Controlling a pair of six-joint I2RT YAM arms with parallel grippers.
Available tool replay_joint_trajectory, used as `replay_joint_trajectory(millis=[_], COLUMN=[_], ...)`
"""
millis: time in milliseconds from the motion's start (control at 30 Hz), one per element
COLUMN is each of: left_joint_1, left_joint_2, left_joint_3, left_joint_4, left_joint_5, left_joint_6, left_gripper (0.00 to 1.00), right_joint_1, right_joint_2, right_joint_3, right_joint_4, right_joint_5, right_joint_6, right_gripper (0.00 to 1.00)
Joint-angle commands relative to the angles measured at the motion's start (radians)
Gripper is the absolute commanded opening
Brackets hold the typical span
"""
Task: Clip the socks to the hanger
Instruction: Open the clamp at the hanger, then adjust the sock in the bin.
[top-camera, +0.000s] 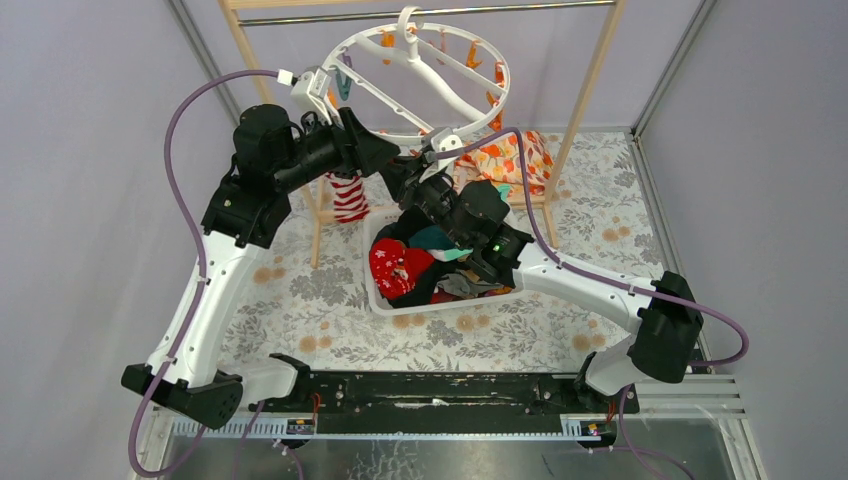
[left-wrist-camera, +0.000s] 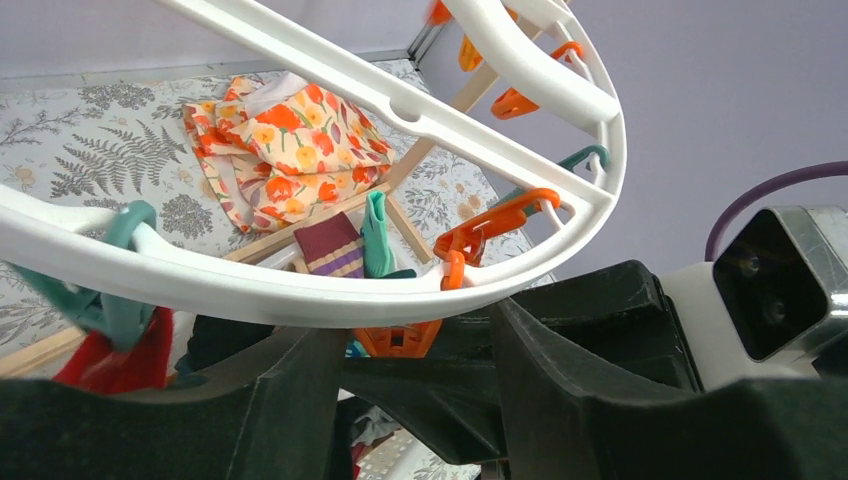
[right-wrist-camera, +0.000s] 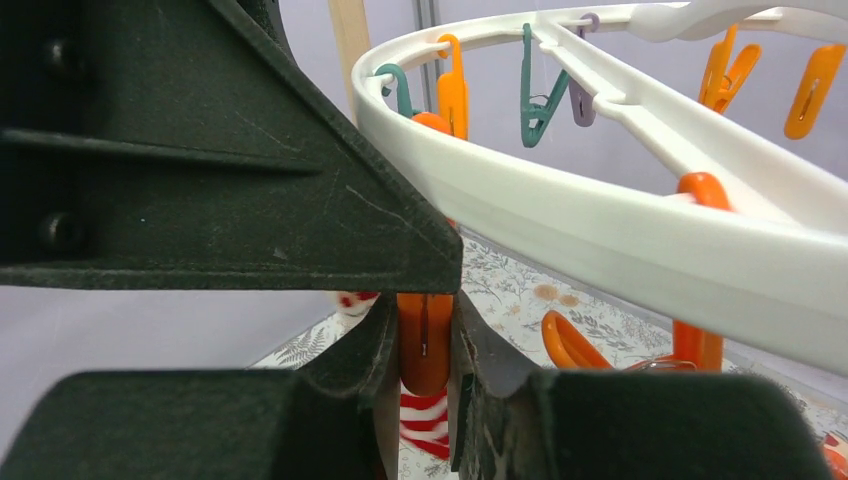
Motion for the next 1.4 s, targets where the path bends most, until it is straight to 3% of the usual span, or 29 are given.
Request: replay_joint_trajectory(millis=[0,233,467,567,767,967,1133,1233,1367], left_joint_1=[0.001,0.001,0.001,0.003,0.004,0.009,0.011,0.012,0.012], left_joint_2=[-0.001,0.013,0.004,-0.003,-0.011,-0.014,-0.024,-0.024,-0.023], left_joint_3=[0.014,0.019,0.016,0.016,0.021,0.031,0.032,0.041,0.054], left_joint_4=[0.061,0.064,0.06,0.056,0.038,0.021,0.0,-0.014,-0.028], left_joint_5=[-0.013,-0.029,-0.076,-0.078,-0.063,-0.028,-0.021,-0.017,-0.01], left_joint_6=[-0.008,0.0,0.01,0.017,0.04,0.055,0.081,0.093,0.096], left_gripper=[0.58,0.35,0.09,0.0,0.0,0.0,0.0,0.0,0.0], right_joint_1=[0.017,0.022,0.022,0.022,0.021,0.021,0.022,0.02,0.02], right_joint_2=[-0.001,0.001,-0.03,-0.079,-0.225,-0.426,-0.572,-0.593,-0.561], right_joint_3=[0.051,0.055,0.032,-0.025,-0.121,-0.259,-0.382,-0.378,-0.346], right_joint_4=[0.064,0.052,0.025,0.023,-0.193,-0.454,-0.644,-0.833,-0.956], right_joint_5=[-0.007,-0.016,-0.006,0.019,0.05,0.13,0.093,0.081,0.066], right_joint_6=[-0.021,-0.011,-0.002,-0.002,0.043,0.183,0.291,0.336,0.412], right_gripper=[0.0,0.0,0.26,0.43,0.99,1.0,1.0,1.0,0.91])
